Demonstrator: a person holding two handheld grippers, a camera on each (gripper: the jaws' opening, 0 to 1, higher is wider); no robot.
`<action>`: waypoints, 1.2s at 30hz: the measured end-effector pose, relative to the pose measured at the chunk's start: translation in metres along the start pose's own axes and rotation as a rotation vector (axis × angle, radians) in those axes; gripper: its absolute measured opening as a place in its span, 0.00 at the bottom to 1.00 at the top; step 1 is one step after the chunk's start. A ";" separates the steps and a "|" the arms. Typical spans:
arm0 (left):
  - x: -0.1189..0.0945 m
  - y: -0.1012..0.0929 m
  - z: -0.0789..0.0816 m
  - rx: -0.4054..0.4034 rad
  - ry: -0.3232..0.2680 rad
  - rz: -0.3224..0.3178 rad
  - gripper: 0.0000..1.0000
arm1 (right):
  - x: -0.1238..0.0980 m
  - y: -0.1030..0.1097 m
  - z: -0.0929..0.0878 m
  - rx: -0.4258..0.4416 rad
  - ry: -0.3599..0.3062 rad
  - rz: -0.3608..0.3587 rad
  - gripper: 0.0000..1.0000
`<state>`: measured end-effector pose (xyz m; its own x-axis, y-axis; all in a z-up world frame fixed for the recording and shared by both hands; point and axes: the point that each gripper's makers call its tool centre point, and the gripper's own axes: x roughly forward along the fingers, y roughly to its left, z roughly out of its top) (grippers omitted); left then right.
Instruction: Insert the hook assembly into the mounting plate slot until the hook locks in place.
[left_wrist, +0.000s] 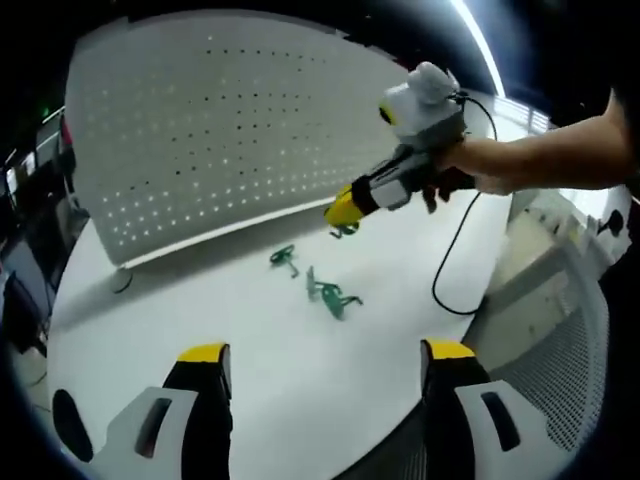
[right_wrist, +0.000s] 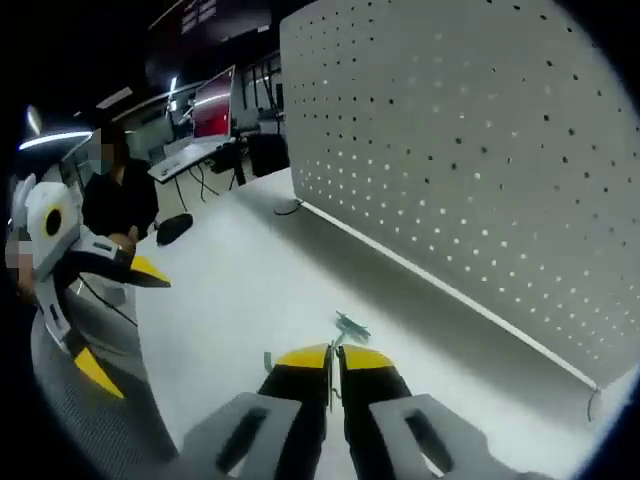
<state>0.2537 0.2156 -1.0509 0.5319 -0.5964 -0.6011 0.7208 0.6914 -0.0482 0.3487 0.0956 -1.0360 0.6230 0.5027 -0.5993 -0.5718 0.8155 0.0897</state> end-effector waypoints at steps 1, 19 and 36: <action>0.000 0.000 0.001 0.002 -0.005 0.000 0.79 | -0.003 0.001 0.003 0.008 -0.016 -0.003 0.00; -0.009 0.008 0.042 -0.377 -0.139 -0.035 0.69 | -0.034 0.067 0.002 0.344 -0.199 0.031 0.00; -0.017 -0.004 0.063 -0.513 -0.183 -0.097 0.43 | -0.042 0.090 0.027 0.240 -0.272 0.028 0.00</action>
<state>0.2700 0.1967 -0.9902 0.5755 -0.6966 -0.4284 0.4854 0.7126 -0.5066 0.2855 0.1558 -0.9813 0.7467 0.5573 -0.3632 -0.4693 0.8283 0.3061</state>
